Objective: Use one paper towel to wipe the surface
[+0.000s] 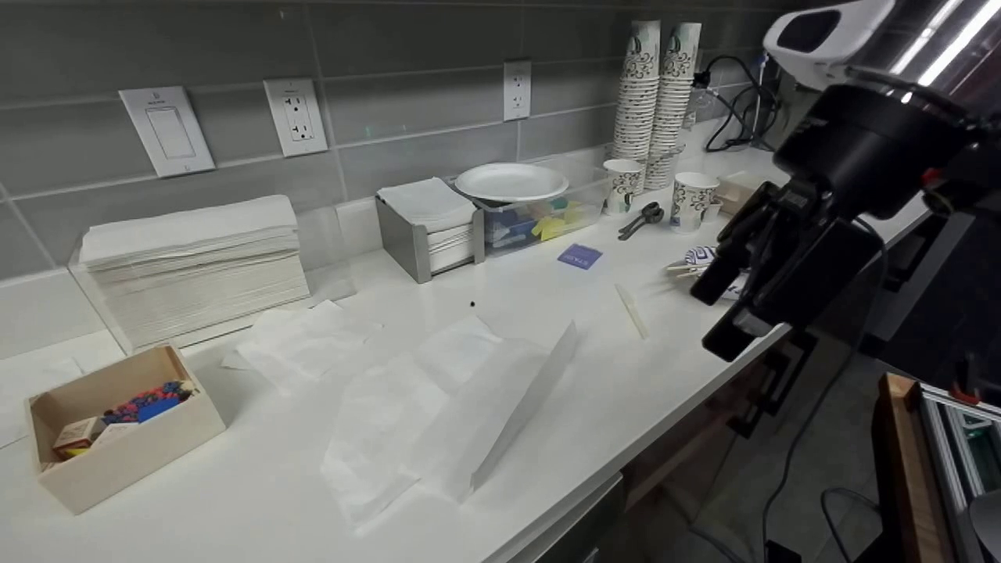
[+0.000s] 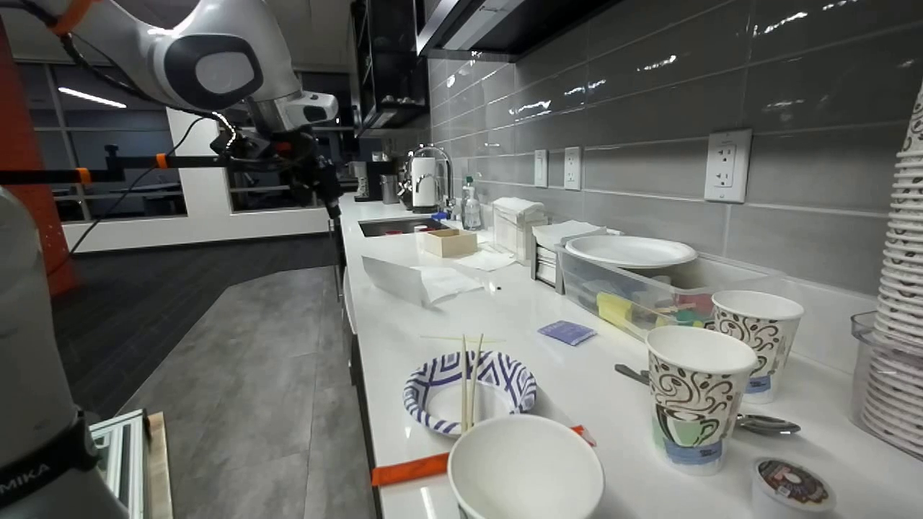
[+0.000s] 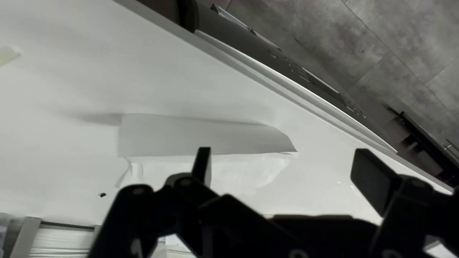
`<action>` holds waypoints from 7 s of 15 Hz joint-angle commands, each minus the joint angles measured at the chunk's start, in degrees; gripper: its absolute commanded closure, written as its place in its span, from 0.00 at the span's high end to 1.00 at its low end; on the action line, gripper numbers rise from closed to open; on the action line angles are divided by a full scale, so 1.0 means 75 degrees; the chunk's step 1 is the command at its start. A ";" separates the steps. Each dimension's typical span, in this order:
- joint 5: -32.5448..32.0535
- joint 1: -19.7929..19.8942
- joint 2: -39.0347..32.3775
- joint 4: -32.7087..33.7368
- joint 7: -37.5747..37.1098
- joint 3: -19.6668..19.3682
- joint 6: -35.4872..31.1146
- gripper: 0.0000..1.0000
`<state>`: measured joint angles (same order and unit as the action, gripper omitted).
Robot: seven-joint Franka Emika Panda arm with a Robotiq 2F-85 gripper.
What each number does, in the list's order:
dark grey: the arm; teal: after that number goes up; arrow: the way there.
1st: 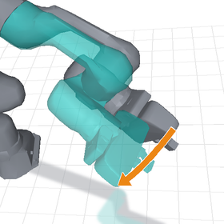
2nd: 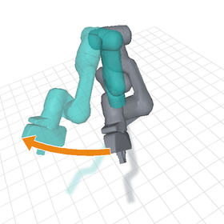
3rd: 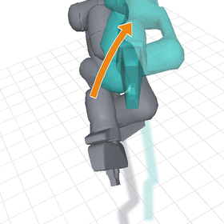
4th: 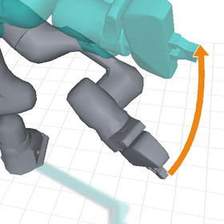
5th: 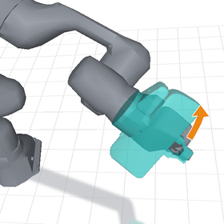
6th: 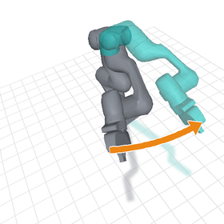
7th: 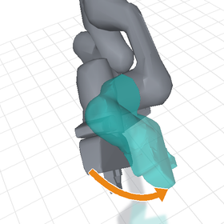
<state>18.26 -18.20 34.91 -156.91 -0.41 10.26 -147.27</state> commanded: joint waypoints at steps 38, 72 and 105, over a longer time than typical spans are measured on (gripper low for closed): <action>-0.4836 0.0578 -0.4208 0.3908 -0.0748 0.0349 0.1656 0.00; -0.4938 0.2061 -0.5595 0.4174 -0.6842 -0.1165 0.1090 0.00; -0.3005 0.1664 -0.7795 0.5432 -0.4903 -0.1782 0.0786 0.00</action>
<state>-3.65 -4.30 -22.03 -115.65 -40.21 -2.29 -146.58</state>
